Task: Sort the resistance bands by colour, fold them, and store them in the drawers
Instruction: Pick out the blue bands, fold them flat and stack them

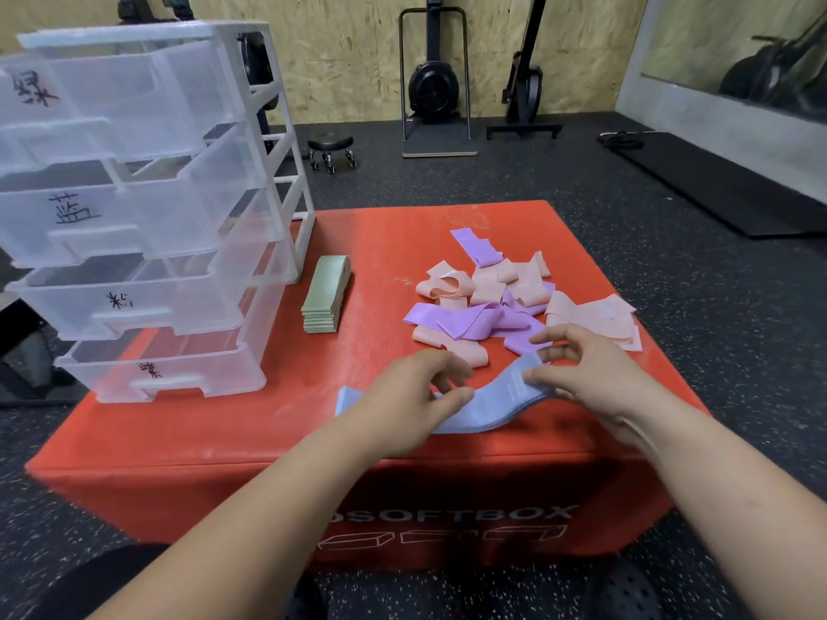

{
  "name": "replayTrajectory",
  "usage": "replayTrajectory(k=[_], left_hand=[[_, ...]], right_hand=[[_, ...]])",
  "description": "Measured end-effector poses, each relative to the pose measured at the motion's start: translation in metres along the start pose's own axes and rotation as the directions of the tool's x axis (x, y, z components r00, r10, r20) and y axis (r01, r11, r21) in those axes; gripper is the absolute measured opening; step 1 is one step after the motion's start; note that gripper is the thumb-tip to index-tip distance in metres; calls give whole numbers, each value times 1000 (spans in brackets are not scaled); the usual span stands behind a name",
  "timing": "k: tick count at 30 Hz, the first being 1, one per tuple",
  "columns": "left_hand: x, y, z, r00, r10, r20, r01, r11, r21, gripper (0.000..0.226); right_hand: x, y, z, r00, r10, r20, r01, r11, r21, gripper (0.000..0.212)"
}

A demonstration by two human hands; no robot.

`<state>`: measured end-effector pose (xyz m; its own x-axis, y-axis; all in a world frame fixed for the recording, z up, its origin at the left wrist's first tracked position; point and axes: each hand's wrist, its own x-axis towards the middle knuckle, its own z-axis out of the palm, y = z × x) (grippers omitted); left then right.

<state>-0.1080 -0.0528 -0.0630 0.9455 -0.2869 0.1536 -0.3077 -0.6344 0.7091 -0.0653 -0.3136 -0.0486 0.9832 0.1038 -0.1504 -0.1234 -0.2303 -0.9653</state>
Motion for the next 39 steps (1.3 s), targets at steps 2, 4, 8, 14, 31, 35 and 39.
replayTrajectory(k=[2,4,8,14,31,35,39], left_hand=[[4,16,9,993,-108,42,116,949,-293,22],[5,27,15,977,-186,103,212,831,-513,23],[6,34,16,940,-330,88,297,662,-689,30],[8,22,12,894,-445,-46,348,757,-553,52],[-10,1,-70,819,-566,-98,338,612,-715,38],[-30,-25,-94,757,-640,-132,370,586,-721,39],[-47,-52,-105,680,-716,-157,408,547,-731,37]], right_hand=[[-5,-4,9,999,-44,-1,44,999,22,46],[-12,-6,19,996,-87,35,86,996,22,51],[-23,-7,31,980,-168,109,169,986,5,66],[-29,-7,42,934,-300,193,315,948,-49,74],[7,7,107,874,-309,375,454,792,-407,102],[13,4,128,849,-352,393,510,741,-438,85],[15,8,145,813,-375,445,571,659,-489,85]])
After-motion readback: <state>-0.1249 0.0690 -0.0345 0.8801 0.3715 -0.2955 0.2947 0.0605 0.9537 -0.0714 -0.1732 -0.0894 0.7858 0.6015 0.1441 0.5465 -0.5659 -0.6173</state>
